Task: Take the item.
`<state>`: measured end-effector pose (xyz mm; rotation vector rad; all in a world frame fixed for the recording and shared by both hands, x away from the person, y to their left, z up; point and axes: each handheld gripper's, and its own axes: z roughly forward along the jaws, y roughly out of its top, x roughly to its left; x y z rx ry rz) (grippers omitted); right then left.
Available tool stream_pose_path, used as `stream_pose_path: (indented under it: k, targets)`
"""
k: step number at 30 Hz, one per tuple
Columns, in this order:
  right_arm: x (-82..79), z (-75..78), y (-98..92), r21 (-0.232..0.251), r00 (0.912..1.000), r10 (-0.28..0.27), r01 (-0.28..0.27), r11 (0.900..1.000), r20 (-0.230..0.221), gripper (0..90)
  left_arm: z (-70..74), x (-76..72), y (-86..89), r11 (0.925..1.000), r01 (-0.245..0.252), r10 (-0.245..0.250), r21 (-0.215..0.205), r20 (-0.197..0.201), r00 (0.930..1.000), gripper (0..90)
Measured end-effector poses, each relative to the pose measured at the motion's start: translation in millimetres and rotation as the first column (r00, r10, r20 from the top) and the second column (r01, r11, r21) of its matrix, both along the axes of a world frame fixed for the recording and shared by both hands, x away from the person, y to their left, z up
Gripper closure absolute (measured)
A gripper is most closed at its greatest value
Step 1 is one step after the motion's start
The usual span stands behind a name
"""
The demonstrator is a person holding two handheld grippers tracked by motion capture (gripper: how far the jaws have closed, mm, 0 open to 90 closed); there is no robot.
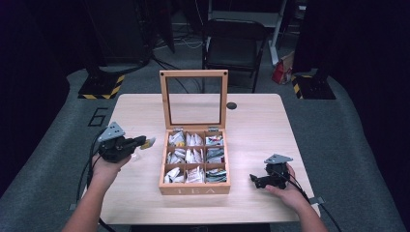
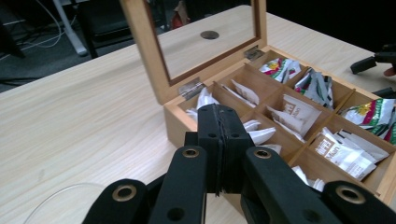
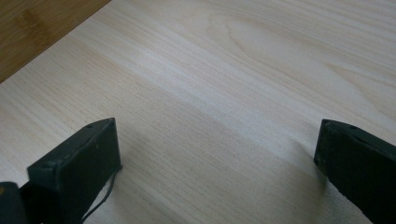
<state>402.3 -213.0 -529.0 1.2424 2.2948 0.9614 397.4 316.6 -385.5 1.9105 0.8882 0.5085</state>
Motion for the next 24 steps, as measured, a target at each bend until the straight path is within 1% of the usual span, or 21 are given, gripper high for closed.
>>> stream_pose_path:
  k: [3,4,7,11,12,16,17,18,19,22,24]
  targets:
    - [0.0,0.0,0.0,0.000,1.0000,0.000,0.000,1.000,0.000,0.0,0.8,-1.5,7.4,0.9999,-0.017,0.017,0.000,0.010,0.9998,89.0]
    - [0.0,-0.1,0.1,0.001,1.0000,-0.001,0.001,1.000,0.002,0.0,1.0,-2.4,9.5,0.9997,-0.024,0.024,-0.007,0.009,0.9997,89.0]
    - [0.0,0.0,0.0,0.000,1.0000,0.000,0.000,1.000,0.001,0.0,2.6,-4.2,17.3,0.9991,-0.041,0.041,-0.010,0.015,0.9990,89.0]
    - [0.0,0.0,0.0,0.000,1.0000,0.000,0.000,1.000,0.000,0.0,6.2,-7.0,29.6,0.9976,-0.068,0.068,-0.014,0.021,0.9975,89.0]
    - [0.0,0.0,0.0,0.000,1.0000,0.000,0.000,1.000,0.000,0.0,7.3,-7.7,33.5,0.9964,-0.083,0.083,-0.018,0.031,0.9961,89.0]
    - [0.0,0.0,0.0,0.000,1.0000,0.000,0.000,1.000,0.000,0.0,10.4,-8.0,41.2,0.9953,-0.096,0.096,-0.014,0.028,0.9950,89.0]
    - [0.0,0.0,0.0,0.000,1.0000,0.000,0.000,1.000,0.000,0.0,10.8,-7.9,43.4,0.9946,-0.103,0.103,-0.016,0.030,0.9942,89.0]
    - [0.0,0.0,0.0,0.000,1.0000,0.000,0.000,1.000,0.000,0.0,11.0,-7.8,45.9,0.9934,-0.113,0.113,-0.022,0.024,0.9933,89.0]
    - [0.0,0.0,0.0,0.000,1.0000,0.000,0.000,1.000,0.000,0.0,10.8,-7.5,47.9,0.9928,-0.117,0.118,-0.023,0.027,0.9927,89.0]
    - [0.0,-0.1,0.1,0.000,1.0000,-0.001,0.001,1.000,0.003,0.0,8.5,-6.8,53.5,0.9912,-0.131,0.131,-0.021,0.012,0.9913,89.0]
    - [0.0,-0.1,0.1,0.001,1.0000,-0.001,0.001,1.000,0.002,0.0,7.3,-6.4,54.5,0.9906,-0.135,0.135,-0.021,0.011,0.9907,89.0]
